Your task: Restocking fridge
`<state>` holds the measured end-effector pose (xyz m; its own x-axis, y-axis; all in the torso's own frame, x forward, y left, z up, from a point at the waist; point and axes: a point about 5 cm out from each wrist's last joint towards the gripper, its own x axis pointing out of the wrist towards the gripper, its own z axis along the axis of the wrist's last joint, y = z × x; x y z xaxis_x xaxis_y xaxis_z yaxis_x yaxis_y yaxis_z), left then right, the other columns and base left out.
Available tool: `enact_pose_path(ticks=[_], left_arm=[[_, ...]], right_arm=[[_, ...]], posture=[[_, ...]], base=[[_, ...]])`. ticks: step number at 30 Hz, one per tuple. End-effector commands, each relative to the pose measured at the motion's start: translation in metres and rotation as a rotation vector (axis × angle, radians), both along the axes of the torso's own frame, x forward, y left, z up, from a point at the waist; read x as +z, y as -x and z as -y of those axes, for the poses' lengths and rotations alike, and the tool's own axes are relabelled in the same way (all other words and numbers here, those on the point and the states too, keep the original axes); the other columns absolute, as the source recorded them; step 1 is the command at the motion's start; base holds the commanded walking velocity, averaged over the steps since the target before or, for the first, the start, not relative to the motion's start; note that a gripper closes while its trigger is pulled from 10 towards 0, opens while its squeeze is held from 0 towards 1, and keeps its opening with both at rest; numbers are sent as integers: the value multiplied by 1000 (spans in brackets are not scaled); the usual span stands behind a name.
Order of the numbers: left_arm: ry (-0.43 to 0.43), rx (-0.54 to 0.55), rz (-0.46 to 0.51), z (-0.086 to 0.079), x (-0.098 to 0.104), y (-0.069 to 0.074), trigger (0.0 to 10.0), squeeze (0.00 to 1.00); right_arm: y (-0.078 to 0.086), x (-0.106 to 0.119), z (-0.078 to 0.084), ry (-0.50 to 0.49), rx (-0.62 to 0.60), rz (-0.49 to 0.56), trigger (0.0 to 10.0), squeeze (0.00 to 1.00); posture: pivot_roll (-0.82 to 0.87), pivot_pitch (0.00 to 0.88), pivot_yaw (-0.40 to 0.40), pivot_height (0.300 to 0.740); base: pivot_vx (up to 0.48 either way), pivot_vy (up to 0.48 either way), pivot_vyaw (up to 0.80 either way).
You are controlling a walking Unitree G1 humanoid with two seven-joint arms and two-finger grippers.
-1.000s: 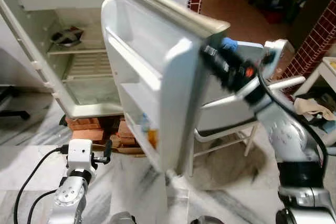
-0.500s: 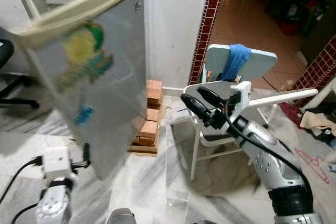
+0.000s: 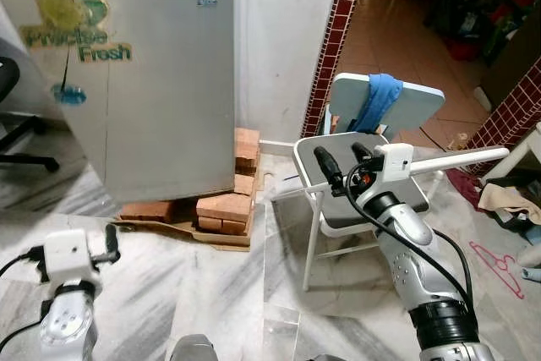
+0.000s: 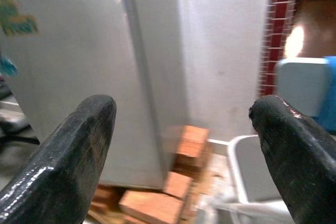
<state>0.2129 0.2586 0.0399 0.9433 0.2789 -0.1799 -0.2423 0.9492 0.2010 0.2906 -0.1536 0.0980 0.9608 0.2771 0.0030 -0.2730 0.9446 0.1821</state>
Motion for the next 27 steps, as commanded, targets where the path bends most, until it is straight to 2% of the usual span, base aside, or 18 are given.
enact_pose_path(ticks=[1, 2, 3, 4, 7, 10, 19, 27], left_arm=[[-13, -83, 49, 14, 11, -12, 10000, 0], [-13, -83, 49, 14, 11, -12, 10000, 0], [-2, -154, 74, 29, 16, -19, 10000, 0], [-2, -154, 74, 29, 16, -19, 10000, 0], [25, -253, 105, 53, 22, -28, 10000, 0], [43, -292, 123, 62, 26, -29, 10000, 0], [71, -318, 122, 72, 25, -32, 10000, 0], [59, -291, 102, 68, 22, -33, 10000, 0]], right_arm=[[4, 0, 6, 28, -64, 19, 10000, 0], [4, 0, 6, 28, -64, 19, 10000, 0], [8, -6, 8, 29, -103, 9, 10000, 0], [8, -6, 8, 29, -103, 9, 10000, 0], [19, -15, 4, 15, -136, -2, 10000, 0], [25, -17, 2, 27, -137, 6, 10000, 0], [33, -21, 2, 38, -156, 11, 10000, 0], [33, -23, 0, 42, -125, 12, 10000, 0]], posture=[[110, 0, -45, 740], [110, 0, -45, 740], [97, 0, -35, 740], [97, 0, -35, 740], [77, 0, -17, 740], [66, 0, -7, 740], [46, 0, 7, 740], [46, 0, 5, 740]], base=[[0, 0, 0], [0, 0, 0], [0, 0, 0], [0, 0, 0], [0, 0, 0], [0, 0, 0], [0, 0, 0], [0, 0, 0]])
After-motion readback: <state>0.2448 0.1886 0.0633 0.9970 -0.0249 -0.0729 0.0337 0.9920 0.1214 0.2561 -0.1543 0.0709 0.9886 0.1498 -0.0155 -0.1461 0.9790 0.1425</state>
